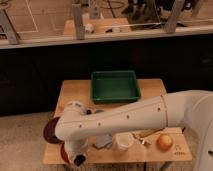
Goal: Wipe red bowl with eraser
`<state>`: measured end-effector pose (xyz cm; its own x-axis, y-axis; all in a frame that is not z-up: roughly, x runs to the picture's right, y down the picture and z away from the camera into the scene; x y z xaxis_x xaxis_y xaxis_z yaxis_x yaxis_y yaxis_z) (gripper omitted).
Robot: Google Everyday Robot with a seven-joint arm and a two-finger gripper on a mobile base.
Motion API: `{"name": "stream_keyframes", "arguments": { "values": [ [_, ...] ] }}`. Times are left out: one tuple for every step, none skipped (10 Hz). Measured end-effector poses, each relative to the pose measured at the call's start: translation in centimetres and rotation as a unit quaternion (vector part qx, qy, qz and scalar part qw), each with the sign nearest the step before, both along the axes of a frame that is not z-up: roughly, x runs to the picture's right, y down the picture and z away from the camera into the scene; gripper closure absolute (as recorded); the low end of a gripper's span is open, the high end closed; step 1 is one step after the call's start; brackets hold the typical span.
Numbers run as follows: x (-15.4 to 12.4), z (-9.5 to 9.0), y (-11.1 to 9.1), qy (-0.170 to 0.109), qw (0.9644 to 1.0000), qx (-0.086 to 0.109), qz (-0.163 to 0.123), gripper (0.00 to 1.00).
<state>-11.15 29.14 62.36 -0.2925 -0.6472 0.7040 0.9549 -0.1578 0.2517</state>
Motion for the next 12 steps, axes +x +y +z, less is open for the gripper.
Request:
{"name": "stream_keyframes", "arguments": {
  "values": [
    [0.8, 0.2, -0.1, 0.009, 1.0000, 0.001, 0.005, 0.85],
    [1.5, 0.5, -0.5, 0.017, 0.9998, 0.002, 0.010, 0.85],
    [1.7, 0.7, -0.8, 0.021, 0.9997, 0.005, 0.012, 0.85],
    [1.8, 1.1, -1.4, 0.024, 0.9996, 0.008, 0.014, 0.85],
    [2.0, 1.7, -2.0, 0.029, 0.9994, 0.010, 0.016, 0.85],
    [1.9, 2.2, -2.5, 0.030, 0.9993, 0.010, 0.021, 0.85],
    [1.7, 2.6, -2.8, 0.031, 0.9992, 0.010, 0.025, 0.85],
    [1.0, 2.8, -3.0, 0.027, 0.9993, 0.010, 0.025, 0.85],
    [0.2, 2.9, -3.2, 0.021, 0.9994, 0.011, 0.025, 0.85],
    [-0.5, 2.9, -3.3, 0.014, 0.9995, 0.011, 0.026, 0.85],
    [-1.3, 2.9, -3.5, 0.008, 0.9995, 0.013, 0.026, 0.85],
    [-2.4, 2.6, -3.6, -0.003, 0.9996, 0.015, 0.024, 0.85]
  ]
}}
